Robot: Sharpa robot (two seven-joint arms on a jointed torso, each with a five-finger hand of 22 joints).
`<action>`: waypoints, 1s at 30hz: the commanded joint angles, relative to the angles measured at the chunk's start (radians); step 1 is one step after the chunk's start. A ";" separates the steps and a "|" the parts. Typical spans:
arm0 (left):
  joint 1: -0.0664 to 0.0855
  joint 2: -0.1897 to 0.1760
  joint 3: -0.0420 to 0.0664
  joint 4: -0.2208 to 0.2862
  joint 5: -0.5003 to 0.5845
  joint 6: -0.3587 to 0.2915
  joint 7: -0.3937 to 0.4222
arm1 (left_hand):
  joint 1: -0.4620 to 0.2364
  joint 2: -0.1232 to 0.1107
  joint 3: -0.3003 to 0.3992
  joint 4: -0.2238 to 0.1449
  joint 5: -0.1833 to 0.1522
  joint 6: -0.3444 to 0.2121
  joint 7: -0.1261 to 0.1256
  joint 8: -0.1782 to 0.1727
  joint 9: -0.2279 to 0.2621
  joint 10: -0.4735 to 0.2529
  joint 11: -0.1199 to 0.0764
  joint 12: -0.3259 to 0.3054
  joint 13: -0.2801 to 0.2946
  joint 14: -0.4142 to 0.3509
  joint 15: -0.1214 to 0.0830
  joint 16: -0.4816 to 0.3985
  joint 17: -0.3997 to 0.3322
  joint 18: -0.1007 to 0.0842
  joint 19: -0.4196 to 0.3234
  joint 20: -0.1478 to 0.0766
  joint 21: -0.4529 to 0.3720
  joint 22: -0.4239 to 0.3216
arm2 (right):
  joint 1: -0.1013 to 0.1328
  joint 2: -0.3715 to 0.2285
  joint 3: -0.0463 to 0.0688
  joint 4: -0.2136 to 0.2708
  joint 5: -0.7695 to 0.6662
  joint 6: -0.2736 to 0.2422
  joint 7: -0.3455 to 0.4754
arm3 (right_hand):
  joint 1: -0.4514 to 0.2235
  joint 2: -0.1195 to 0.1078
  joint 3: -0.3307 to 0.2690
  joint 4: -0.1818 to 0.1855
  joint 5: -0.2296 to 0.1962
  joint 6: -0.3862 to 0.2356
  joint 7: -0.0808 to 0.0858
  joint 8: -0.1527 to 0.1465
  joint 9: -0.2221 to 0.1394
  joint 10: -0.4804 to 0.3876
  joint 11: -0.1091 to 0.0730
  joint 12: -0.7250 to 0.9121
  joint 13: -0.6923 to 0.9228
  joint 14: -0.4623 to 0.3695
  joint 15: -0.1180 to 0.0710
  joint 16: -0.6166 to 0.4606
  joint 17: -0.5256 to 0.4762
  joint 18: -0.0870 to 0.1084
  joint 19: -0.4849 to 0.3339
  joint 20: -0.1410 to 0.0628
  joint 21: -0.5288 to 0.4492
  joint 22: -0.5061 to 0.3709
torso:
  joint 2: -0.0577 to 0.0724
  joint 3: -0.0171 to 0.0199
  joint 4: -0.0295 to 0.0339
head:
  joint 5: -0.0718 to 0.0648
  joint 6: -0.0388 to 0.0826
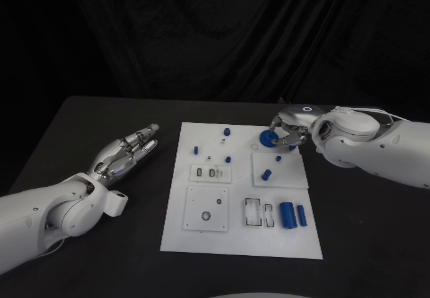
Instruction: Assemble the parts on the task board
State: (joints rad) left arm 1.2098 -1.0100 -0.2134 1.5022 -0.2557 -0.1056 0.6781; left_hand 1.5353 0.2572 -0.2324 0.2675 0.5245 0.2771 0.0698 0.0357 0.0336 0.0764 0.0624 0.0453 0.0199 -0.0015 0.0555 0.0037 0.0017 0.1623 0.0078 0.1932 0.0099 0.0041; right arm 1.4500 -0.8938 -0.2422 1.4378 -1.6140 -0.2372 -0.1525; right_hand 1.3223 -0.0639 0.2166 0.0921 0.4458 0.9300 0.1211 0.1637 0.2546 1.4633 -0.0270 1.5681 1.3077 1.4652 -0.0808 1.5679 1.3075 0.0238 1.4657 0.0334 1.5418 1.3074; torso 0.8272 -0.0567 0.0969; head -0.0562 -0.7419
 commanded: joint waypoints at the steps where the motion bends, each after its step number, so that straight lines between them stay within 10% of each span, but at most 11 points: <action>1: 0.000 -0.002 0.001 0.002 -0.002 0.012 0.172 | 0.010 0.001 0.004 0.000 0.006 -0.003 0.006 -0.003 0.000 -0.001 0.009 -0.006 -0.001 0.001 0.006 -0.004 -0.002 0.019 0.000 0.006 -0.002 0.001 | -0.006 -0.010 -0.005 0.021 -0.004 -0.024 0.006 | -0.010 0.006 0.004 -0.005 0.030 0.077 -0.071 0.097 0.180 0.107 -0.006 0.003 0.263 0.106 -0.006 0.003 0.263 -0.016 0.088 -0.007 0.005 0.247 | 0.000 -0.0006 -0.0004 | 0.004 -0.001; 17: 0.000 -0.003 0.001 0.006 -0.002 0.009 0.171 | 0.011 0.001 0.005 -0.001 0.007 -0.003 0.006 -0.002 0.000 0.000 0.010 -0.005 -0.001 0.001 0.007 -0.004 -0.002 0.019 0.000 0.006 -0.001 0.001 | 0.045 -0.021 -0.005 0.122 -0.004 -0.057 0.011 | -0.022 0.003 0.007 0.000 0.049 0.076 -0.066 0.097 0.192 0.107 -0.002 0.003 0.263 0.106 -0.004 0.003 0.263 -0.017 0.090 -0.006 0.008 0.250 | -0.001 -0.0014 -0.0033 | 0.008 -0.002; 30: 0.000 0.002 0.001 0.004 -0.002 0.011 0.169 | 0.012 0.001 0.006 -0.002 0.007 -0.001 0.006 -0.002 0.000 0.003 0.011 -0.004 0.000 0.001 0.008 -0.004 -0.002 0.019 0.001 0.007 -0.001 0.002 | 0.047 0.101 -0.005 0.050 -0.004 -0.048 0.039 | -0.024 0.003 0.009 0.002 0.049 0.072 -0.063 0.093 0.193 0.107 0.000 0.003 0.263 0.106 -0.002 0.003 0.263 -0.017 0.090 -0.005 0.008 0.249 | 0.001 -0.0007 0.0031 | -0.007 -0.004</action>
State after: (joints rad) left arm 1.2097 -1.0103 -0.2134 1.5042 -0.2558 -0.1048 0.6782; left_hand 1.5353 0.2572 -0.2324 0.2676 0.5245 0.2771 0.0697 0.0357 0.0336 0.0806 0.0665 0.0453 0.0200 -0.0014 0.0554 0.0037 0.0011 0.1623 0.0078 0.1932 0.0099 0.0041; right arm 1.4954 -0.7984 -0.2478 1.4933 -1.6140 -0.2741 -0.1299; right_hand 1.3049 -0.0635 0.2223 0.0897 0.4919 0.9326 0.1216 0.1740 0.2546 1.4632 -0.0268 1.5681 1.3074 1.4669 -0.0822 1.5679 1.3075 0.0238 1.4652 0.0339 1.5452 1.3073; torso 0.8273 -0.0579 0.0976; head -0.0615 -0.7456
